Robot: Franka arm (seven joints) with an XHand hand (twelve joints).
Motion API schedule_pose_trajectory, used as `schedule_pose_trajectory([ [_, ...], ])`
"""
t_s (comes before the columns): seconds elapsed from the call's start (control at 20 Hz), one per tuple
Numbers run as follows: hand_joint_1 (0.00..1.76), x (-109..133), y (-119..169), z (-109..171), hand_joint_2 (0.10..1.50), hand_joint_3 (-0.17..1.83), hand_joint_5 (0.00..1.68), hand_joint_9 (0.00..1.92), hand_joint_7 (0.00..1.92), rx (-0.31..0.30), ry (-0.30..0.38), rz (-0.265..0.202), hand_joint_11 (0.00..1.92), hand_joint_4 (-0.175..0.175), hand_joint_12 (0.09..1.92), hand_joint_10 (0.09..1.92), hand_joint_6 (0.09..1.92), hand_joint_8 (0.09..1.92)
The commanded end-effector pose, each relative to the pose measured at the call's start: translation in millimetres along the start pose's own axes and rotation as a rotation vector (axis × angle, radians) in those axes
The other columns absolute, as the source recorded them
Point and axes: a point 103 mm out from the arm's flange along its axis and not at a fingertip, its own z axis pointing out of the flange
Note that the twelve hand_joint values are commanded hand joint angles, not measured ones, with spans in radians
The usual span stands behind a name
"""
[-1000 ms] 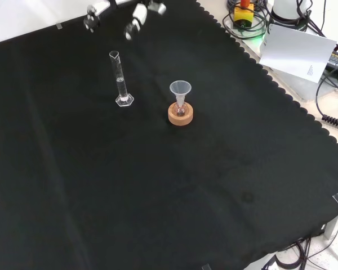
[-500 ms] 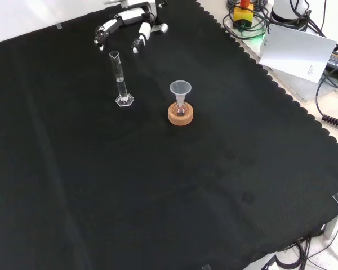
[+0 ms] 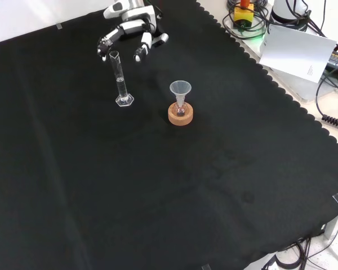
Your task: Pick up the graduated cylinder.
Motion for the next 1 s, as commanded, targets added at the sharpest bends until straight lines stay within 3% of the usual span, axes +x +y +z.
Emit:
schedule_pose_trajectory([
  [0.05, 0.89, -6, 13, 16, 0.7, 0.49, 0.41, 0.54, 0.34, -0.016, 0.108, -0.038, 0.27, -0.012, 1.34, 0.56, 0.09, 0.58],
  [0.55, 0.88, -19, 23, 32, 0.63, 0.58, 0.48, 0.63, 0.42, -0.032, 0.197, -0.04, 0.35, -0.012, 1.33, 0.54, 0.09, 0.59],
  [1.0, 0.9, -14, 30, 43, 0.62, 0.59, 0.49, 0.68, 0.46, -0.024, 0.216, -0.08, 0.4, -0.013, 1.31, 0.53, 0.09, 0.6],
])
